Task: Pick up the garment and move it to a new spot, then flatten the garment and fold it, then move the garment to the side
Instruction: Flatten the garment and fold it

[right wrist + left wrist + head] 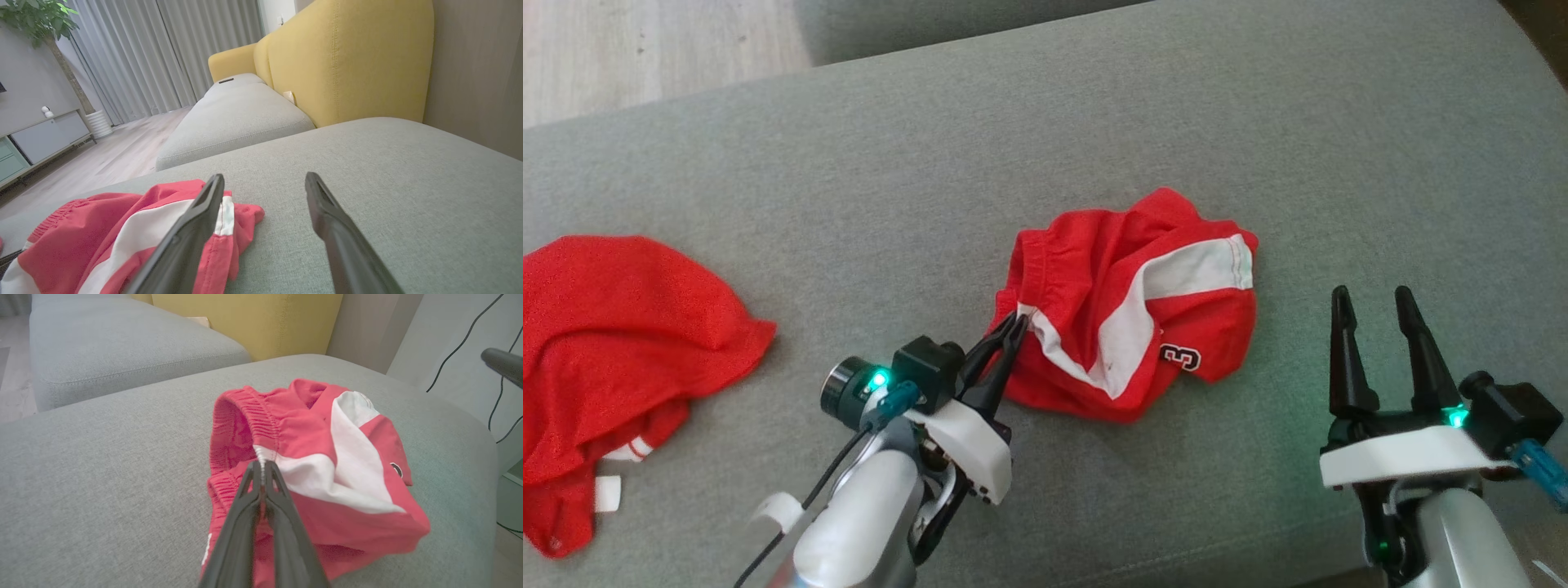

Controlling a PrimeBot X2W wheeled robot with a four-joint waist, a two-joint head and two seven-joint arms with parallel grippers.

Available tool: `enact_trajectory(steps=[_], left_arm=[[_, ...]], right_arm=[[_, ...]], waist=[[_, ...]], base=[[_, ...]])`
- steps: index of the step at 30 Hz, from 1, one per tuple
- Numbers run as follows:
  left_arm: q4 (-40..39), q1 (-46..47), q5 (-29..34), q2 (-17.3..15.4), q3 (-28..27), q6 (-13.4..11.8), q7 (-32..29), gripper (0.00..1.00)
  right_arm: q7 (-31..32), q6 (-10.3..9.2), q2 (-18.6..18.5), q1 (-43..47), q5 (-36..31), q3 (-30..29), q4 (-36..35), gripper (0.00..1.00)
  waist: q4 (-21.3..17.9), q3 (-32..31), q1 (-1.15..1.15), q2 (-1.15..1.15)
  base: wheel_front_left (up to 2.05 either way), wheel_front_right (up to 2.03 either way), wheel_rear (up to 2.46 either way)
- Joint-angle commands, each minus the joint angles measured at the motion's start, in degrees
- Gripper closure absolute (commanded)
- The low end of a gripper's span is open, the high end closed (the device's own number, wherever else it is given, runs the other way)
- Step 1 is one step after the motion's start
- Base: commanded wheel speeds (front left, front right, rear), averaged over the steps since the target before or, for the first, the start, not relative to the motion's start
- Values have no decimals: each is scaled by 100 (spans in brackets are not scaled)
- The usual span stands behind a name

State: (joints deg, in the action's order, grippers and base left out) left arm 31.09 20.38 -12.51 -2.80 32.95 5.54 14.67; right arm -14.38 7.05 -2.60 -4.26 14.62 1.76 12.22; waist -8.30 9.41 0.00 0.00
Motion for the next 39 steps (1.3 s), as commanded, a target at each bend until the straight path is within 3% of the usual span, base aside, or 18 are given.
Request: enact_trajectory(steps=[1, 10, 18, 29, 39], left_arm=[[-241, 284, -4, -9, -153, -24, 33, 100], [-665, 113, 73, -9, -340, -144, 33, 100], [-1018, -55, 141, -10, -476, -201, 33, 100], [-1110, -59, 107, -9, -329, -225, 33, 100], [-1054, -74, 88, -9, -322, -296, 33, 100]], right_arm=[[-62, 44, -28, -225, 17, 93, -146, 0], [-62, 44, -28, -363, -129, -1, 135, 0], [198, 44, -28, -807, -262, -118, 836, 0], [776, 44, -28, -1729, -23, 478, 2249, 0], [450, 44, -28, -1976, 190, 816, 2721, 0]], waist=[[42, -12, 0, 0], [312, -111, 0, 0], [528, -116, 0, 0], [695, 10, 0, 0], [739, -49, 0, 0]], base=[[0, 0, 0], [0, 0, 0], [0, 0, 0], [0, 0, 0], [0, 0, 0]])
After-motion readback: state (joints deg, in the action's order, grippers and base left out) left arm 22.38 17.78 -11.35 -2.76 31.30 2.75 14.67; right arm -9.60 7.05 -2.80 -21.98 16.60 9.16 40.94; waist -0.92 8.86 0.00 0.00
